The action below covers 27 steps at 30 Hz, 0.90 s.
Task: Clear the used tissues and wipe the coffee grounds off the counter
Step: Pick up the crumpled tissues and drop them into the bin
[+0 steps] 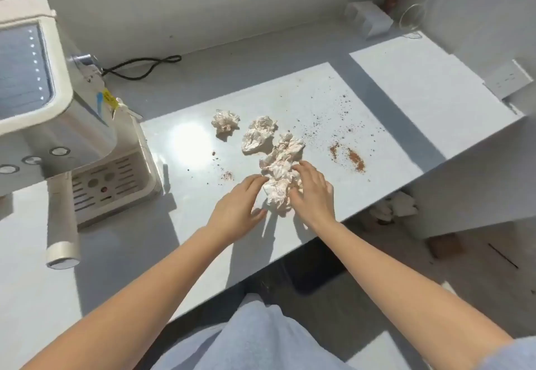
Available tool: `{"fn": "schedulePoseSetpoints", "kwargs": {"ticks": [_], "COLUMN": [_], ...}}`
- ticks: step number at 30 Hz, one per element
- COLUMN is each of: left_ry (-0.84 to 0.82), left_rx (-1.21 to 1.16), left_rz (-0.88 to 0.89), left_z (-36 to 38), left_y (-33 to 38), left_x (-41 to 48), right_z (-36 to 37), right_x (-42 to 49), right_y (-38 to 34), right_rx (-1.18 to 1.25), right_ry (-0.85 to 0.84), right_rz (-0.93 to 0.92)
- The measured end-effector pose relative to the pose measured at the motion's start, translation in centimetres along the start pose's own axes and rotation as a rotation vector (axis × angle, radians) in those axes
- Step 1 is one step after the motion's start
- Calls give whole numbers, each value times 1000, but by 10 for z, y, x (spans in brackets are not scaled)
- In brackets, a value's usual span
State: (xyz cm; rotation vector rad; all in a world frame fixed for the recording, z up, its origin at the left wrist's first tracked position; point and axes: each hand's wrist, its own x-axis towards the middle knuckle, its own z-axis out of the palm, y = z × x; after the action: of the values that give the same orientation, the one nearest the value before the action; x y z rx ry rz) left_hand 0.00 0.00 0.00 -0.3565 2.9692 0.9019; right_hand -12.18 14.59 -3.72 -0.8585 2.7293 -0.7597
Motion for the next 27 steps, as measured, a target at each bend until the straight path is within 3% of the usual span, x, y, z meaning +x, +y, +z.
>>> {"fn": "schedulePoseSetpoints", "kwargs": {"ticks": [3,6,14,17,22,25,27], "left_ry": [-75,-166,-123,-49,55,-30,-68], "left_rx": [31,74,34,-39,-341,-582,-587], "left_rz": [68,86,69,27,-99,-117,-65], "left_z": [9,25,51,54,65,69,70], "left_y": [3,0,-4,3,45,79,92], "left_x": [22,39,39,42,50,60,64], "right_z": [4,11,16,12,-9,-31,-46], "right_x": [-7,-16,-24,-27,-27,-20,-17], "right_y": [6,9,14,18,20,34,51], "right_rx": [-191,-218,-162,-2,493,599,645], "right_ry": [-106,-167,-23,-10,-115,-79,-70], "right_rz": [45,79,76,57,140,233,255]}}
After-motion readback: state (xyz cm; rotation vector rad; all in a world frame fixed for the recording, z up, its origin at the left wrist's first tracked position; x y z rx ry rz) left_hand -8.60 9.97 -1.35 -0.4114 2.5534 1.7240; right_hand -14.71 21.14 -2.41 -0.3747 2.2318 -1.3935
